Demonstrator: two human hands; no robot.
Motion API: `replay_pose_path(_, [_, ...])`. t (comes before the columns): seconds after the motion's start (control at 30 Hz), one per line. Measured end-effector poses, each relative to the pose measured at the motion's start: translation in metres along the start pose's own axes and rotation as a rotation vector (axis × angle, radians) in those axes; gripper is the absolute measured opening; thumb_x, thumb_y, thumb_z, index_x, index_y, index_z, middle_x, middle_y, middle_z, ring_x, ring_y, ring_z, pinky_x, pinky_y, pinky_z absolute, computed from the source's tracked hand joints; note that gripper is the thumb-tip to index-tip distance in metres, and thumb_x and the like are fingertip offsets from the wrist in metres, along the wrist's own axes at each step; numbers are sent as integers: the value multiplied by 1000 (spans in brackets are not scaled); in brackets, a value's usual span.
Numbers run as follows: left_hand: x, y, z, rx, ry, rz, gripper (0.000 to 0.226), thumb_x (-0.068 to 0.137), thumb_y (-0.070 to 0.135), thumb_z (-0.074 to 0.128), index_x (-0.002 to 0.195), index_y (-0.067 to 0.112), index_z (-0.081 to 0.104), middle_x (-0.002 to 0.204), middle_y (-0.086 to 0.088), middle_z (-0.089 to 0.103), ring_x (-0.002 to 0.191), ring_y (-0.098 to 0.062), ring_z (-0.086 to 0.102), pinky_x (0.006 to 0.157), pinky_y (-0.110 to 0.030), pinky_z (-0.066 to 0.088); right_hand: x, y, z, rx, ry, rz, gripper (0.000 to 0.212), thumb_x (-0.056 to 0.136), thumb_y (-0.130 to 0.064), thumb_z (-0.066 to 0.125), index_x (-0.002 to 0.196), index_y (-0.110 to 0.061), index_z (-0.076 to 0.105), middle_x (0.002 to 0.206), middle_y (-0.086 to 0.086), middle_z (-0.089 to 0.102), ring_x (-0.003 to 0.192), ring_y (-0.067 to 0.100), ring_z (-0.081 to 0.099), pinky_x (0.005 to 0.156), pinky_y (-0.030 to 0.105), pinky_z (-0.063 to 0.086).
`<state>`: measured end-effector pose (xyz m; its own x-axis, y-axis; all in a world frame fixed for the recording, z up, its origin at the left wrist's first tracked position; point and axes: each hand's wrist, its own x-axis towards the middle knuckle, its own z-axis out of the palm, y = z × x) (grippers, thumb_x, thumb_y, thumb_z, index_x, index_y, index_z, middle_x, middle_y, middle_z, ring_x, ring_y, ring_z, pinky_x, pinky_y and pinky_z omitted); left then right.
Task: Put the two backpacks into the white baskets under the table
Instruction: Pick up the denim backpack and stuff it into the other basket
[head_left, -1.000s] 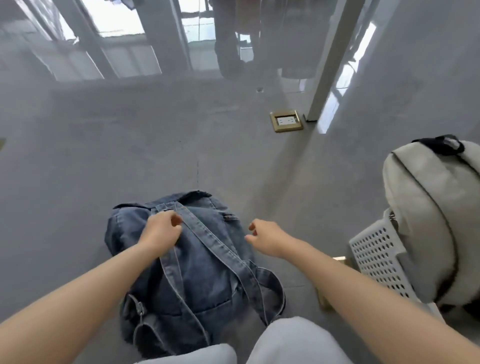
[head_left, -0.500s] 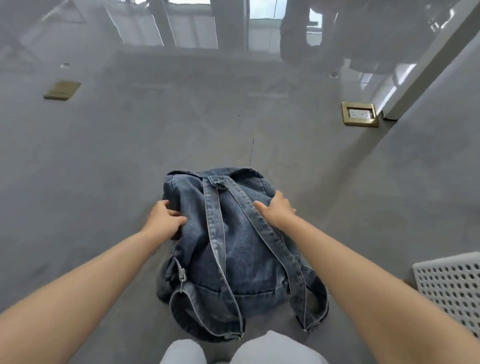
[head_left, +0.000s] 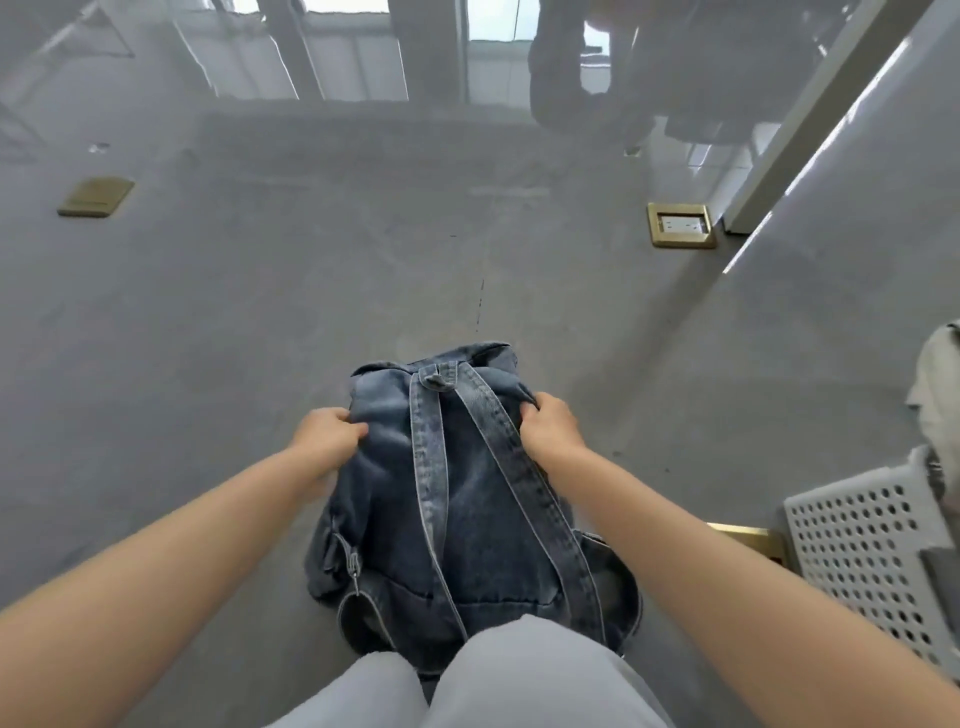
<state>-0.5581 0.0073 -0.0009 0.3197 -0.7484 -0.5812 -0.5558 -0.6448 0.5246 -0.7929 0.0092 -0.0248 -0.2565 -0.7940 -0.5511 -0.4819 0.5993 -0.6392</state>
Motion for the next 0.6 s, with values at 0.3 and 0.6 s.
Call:
replay_pose_path(0.3, [-60, 88, -23, -502, -307, 122, 17, 98, 21, 51, 105, 13, 65, 99, -6, 70, 88, -18, 66, 71, -34, 52, -54, -21, -93, 709, 164, 188, 20, 90, -17, 37, 76, -12, 50, 78, 9, 46, 74, 22, 42, 68, 36, 32])
replay_pose_path(0.6, [-141, 217, 7, -597, -460, 317, 17, 91, 28, 62, 95, 13, 70, 87, -2, 78, 77, -14, 74, 64, -30, 57, -110, -32, -243, 956, 481, 45, 30, 88, -16, 42, 100, 4, 61, 93, 17, 64, 82, 24, 49, 75, 44, 48])
